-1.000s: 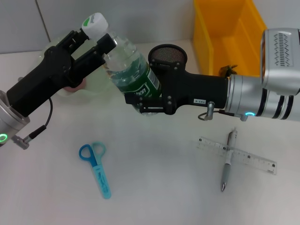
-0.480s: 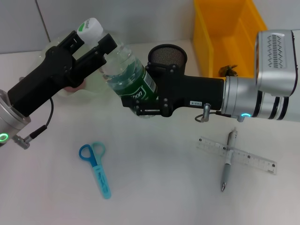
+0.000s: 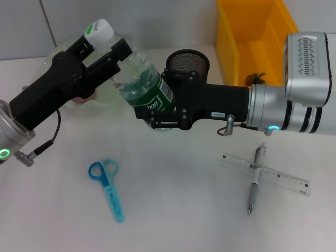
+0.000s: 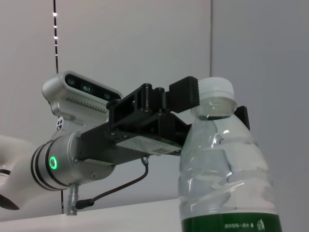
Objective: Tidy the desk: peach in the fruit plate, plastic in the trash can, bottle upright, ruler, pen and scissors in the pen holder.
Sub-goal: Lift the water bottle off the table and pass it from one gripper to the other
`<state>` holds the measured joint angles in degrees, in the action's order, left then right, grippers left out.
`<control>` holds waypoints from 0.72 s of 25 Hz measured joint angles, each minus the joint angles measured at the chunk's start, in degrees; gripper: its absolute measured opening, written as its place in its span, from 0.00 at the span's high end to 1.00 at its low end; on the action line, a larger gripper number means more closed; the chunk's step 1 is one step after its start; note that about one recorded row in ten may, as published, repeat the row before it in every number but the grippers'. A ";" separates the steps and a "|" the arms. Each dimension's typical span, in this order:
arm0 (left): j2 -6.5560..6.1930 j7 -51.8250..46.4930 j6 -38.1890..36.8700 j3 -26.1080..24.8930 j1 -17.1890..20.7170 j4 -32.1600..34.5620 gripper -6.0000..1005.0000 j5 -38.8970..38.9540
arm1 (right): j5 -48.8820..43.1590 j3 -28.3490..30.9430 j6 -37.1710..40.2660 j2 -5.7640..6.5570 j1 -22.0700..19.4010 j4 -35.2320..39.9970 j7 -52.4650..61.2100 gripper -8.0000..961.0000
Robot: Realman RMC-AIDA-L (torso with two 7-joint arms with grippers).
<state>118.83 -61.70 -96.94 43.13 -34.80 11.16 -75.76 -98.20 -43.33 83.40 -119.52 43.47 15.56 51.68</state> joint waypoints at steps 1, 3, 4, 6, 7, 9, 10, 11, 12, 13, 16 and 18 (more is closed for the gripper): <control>-0.01 0.00 0.00 0.02 0.00 0.00 0.26 0.00 | -0.03 0.00 -0.02 0.00 0.01 0.00 0.00 0.19; -0.01 0.00 -0.02 0.02 -0.01 0.00 0.28 0.00 | -0.17 0.01 -0.30 0.00 0.03 -0.01 -0.01 0.19; -0.01 0.00 -0.12 -0.16 0.00 0.00 0.29 -0.02 | -0.22 0.00 -0.44 0.00 0.04 -0.05 -0.03 0.19; -0.01 0.00 -0.20 -0.32 0.00 0.00 0.30 -0.02 | -0.30 0.01 -0.56 0.00 0.04 -0.09 -0.03 0.19; -0.01 0.00 -0.20 -0.35 0.01 0.00 0.31 -0.02 | -0.31 0.01 -0.56 0.00 0.04 -0.11 -0.03 0.19; -0.01 -0.08 -0.15 -0.41 0.02 0.01 0.33 -0.02 | -0.33 0.01 -0.55 0.00 0.04 -0.11 -0.03 0.19; -0.01 -0.08 -0.15 -0.41 0.02 0.01 0.36 -0.02 | -0.33 0.01 -0.55 0.00 0.04 -0.11 -0.03 0.19; 0.00 -0.20 -0.07 -0.35 0.03 0.01 0.39 -0.01 | -0.34 0.01 -0.44 0.00 0.03 -0.11 -0.03 0.19; 0.00 -0.20 -0.07 -0.35 0.03 0.01 0.42 -0.01 | -0.34 0.01 -0.44 0.00 0.03 -0.11 -0.03 0.19; 0.05 -0.37 -0.03 -0.30 0.04 0.00 0.45 -0.01 | -0.35 0.01 -0.38 0.00 0.03 -0.11 -0.03 0.19; 0.08 -0.59 0.00 -0.27 0.11 0.00 0.50 0.00 | -0.38 0.01 -0.26 0.00 0.03 -0.11 -0.03 0.19; 0.08 -0.61 0.02 -0.27 0.16 0.00 0.50 0.00 | -0.38 0.00 -0.22 0.00 0.03 -0.10 -0.02 0.19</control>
<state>118.91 -62.31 -96.92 42.86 -34.65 11.16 -75.76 -98.59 -43.33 83.18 -119.53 43.51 15.46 51.65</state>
